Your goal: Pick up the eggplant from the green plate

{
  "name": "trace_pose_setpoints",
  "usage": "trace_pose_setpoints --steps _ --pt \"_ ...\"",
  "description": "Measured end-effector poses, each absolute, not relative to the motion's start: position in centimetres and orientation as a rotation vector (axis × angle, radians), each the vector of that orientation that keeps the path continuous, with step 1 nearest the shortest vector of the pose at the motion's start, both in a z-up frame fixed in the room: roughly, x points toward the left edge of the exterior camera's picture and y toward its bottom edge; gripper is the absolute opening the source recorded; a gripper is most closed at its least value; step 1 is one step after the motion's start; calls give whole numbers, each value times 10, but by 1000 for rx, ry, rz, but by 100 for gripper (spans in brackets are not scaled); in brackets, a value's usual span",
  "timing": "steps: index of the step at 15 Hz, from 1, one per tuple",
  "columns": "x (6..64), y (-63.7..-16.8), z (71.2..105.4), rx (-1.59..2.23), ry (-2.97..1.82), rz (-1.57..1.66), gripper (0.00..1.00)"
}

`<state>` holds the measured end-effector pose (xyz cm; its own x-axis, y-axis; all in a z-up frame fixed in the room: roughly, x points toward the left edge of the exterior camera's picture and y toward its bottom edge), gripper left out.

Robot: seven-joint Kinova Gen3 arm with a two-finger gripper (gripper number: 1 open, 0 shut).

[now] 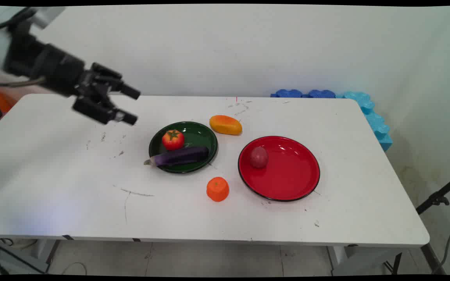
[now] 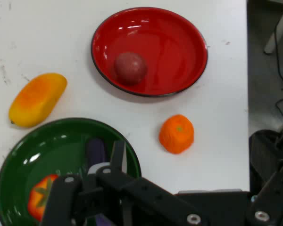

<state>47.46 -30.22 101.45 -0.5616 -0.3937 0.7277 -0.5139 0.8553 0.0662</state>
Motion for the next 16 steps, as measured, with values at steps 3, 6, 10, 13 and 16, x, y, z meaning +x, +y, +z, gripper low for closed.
trace_pose_setpoints --steps 3,6,10,13,16 --pt "452 -327 1018 697 -2262 215 100" --pt "435 -347 1008 741 -2305 218 100" --pt "413 -364 982 734 -2385 215 100" --pt "401 -375 955 722 -2446 222 100" --pt "395 -383 933 727 -2490 226 100"
